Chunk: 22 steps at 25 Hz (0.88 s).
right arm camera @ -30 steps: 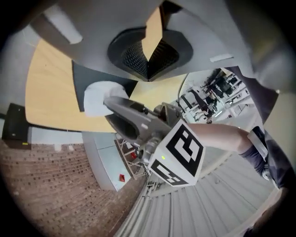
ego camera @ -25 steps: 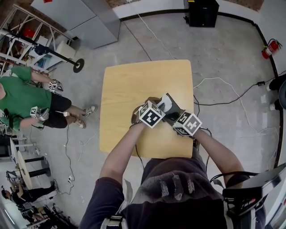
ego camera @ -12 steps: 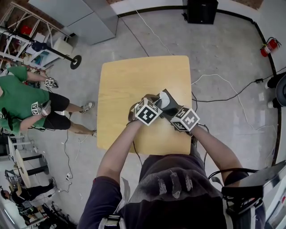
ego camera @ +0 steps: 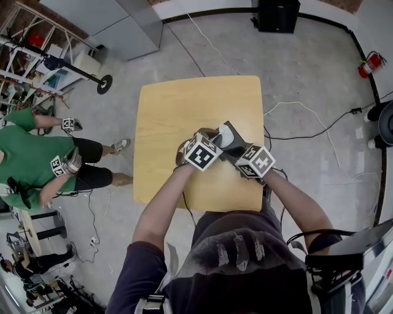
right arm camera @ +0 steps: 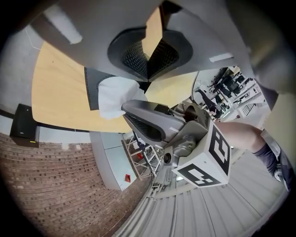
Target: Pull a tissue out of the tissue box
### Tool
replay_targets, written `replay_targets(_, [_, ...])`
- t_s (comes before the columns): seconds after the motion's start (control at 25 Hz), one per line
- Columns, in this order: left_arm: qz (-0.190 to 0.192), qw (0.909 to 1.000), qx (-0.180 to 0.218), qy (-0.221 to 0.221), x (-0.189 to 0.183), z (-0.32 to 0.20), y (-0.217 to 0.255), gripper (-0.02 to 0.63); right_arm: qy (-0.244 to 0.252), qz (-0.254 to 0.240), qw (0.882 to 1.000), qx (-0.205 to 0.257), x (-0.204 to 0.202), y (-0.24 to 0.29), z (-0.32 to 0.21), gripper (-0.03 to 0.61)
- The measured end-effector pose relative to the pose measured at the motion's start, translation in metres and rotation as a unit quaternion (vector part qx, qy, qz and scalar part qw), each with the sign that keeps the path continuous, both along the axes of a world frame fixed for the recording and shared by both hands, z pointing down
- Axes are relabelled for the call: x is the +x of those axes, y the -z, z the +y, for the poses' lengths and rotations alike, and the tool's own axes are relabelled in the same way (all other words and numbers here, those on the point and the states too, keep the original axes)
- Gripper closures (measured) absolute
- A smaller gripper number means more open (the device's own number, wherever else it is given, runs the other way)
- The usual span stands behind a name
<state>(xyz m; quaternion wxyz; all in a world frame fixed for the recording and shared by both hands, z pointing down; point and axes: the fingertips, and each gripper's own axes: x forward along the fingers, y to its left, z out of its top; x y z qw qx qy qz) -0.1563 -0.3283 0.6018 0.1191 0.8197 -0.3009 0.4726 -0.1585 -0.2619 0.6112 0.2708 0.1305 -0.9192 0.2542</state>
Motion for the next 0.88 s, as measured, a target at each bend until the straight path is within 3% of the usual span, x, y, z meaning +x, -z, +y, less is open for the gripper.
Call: replay_targets(0.88, [0.004, 0.9995, 0.014, 0.026, -0.009, -0.0056, 0.0096, 0.603, 0.0, -0.009, 1.0, -0.011, 0.0037, -0.0039, 0.0004, 0.581])
